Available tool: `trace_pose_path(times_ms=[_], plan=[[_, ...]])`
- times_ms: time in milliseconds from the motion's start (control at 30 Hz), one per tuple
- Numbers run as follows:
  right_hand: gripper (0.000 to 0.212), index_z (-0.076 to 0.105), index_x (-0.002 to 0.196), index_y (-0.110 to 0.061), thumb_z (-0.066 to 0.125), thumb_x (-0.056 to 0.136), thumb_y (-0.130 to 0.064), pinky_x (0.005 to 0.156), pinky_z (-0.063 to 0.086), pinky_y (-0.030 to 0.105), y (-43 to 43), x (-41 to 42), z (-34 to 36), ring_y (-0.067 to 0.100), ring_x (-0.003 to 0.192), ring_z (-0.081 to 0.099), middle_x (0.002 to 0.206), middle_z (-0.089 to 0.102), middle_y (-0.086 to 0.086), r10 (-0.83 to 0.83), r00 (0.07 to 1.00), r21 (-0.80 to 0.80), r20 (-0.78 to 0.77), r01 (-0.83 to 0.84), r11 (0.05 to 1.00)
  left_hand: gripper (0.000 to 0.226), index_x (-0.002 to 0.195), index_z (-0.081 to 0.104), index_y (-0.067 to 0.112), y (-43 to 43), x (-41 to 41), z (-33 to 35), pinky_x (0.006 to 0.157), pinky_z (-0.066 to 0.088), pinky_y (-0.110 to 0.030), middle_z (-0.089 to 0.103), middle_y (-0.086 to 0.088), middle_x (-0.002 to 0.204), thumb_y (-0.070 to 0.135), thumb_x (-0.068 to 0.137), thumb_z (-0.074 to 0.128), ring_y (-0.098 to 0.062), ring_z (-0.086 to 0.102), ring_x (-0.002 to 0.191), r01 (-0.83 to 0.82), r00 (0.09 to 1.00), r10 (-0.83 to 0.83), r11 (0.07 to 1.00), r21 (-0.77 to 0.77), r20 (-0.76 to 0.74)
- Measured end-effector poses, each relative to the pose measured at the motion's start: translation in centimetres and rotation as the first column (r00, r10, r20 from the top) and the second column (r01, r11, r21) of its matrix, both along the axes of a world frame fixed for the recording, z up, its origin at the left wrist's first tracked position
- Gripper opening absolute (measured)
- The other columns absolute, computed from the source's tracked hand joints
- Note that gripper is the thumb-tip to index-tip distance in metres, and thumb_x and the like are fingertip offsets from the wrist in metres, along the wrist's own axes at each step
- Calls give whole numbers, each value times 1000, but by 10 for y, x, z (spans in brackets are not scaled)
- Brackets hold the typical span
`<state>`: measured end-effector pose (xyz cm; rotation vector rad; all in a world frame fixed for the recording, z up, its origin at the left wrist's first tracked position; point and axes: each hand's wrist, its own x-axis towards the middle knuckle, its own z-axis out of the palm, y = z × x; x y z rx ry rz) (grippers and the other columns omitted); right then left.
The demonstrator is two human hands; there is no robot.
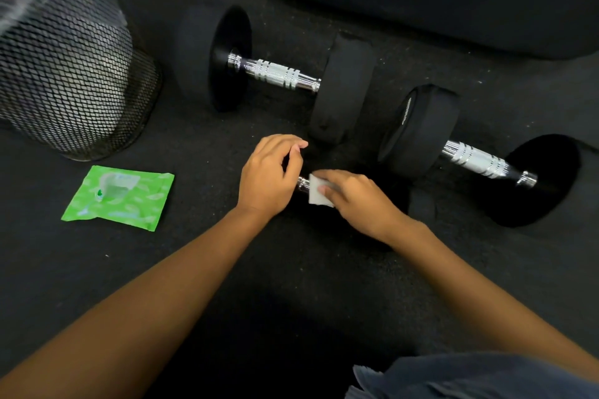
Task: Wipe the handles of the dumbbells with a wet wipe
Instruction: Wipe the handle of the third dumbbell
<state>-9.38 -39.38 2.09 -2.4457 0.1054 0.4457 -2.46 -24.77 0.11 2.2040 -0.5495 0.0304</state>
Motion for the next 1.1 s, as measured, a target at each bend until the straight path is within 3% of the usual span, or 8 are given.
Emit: trace_pose_path(times_ms=[200,367,500,600,733,867,1000,1100], plan=[[33,55,126,-18,40,98,-29,90,46,41,5,23,2,29,107,57,117,63,10,-1,992,-24,-128,-2,1000,39,103,68,14,-1,1,0,89,37,-15,66,3,106,29,91,34,-9,53,106,0,1000,0,1000,6,-5],[29,55,120,-13,54,92,-23,87,46,39,16,8,-2,22,105,56,117,60,6,-56,996,10,75,56,998,38,103,68,14,0,1,-1,88,33,-10,66,2,105,28,91,34,-10,54,106,5,1000,-5,1000,12,2],[30,57,106,-8,68,78,-9,87,34,22,9,-18,-10,23,99,54,109,58,7,5,938,-121,348,40,992,37,102,68,14,-1,1,-1,88,35,-11,66,3,105,27,91,35,-8,53,105,-6,1000,6,1000,9,5],[27,56,94,-7,71,72,-8,79,30,22,20,-13,-14,23,85,53,96,58,9,41,896,-197,441,53,979,37,102,68,13,-1,1,-1,88,33,-9,66,3,105,27,91,35,-8,53,105,-8,1000,8,1000,3,3],[25,55,87,-7,71,68,-4,76,32,29,37,2,-21,25,77,51,88,55,9,104,865,-300,491,56,952,38,103,68,13,-1,1,0,89,34,-11,66,2,105,28,92,34,-9,53,106,0,1000,0,1000,15,-1],[24,58,91,-7,71,71,-9,80,34,30,26,-9,-24,24,81,54,93,58,8,205,839,-399,504,16,917,39,104,67,14,0,1,0,89,36,-14,66,3,106,29,92,34,-9,53,107,8,1000,-8,1000,14,-7],[30,60,95,-8,75,70,-15,86,31,34,16,-26,-23,25,87,57,98,61,7,146,864,-450,483,102,887,39,103,68,14,-1,1,1,89,38,-17,66,3,105,29,91,34,-10,54,106,-2,1000,2,1000,-6,-12],[29,60,97,-10,74,72,-15,86,29,32,23,-22,-22,24,90,56,101,61,5,110,877,-404,467,101,909,39,103,68,14,-1,1,0,89,40,-19,66,3,105,29,91,34,-10,54,106,1,1000,-1,1000,-12,-10]])
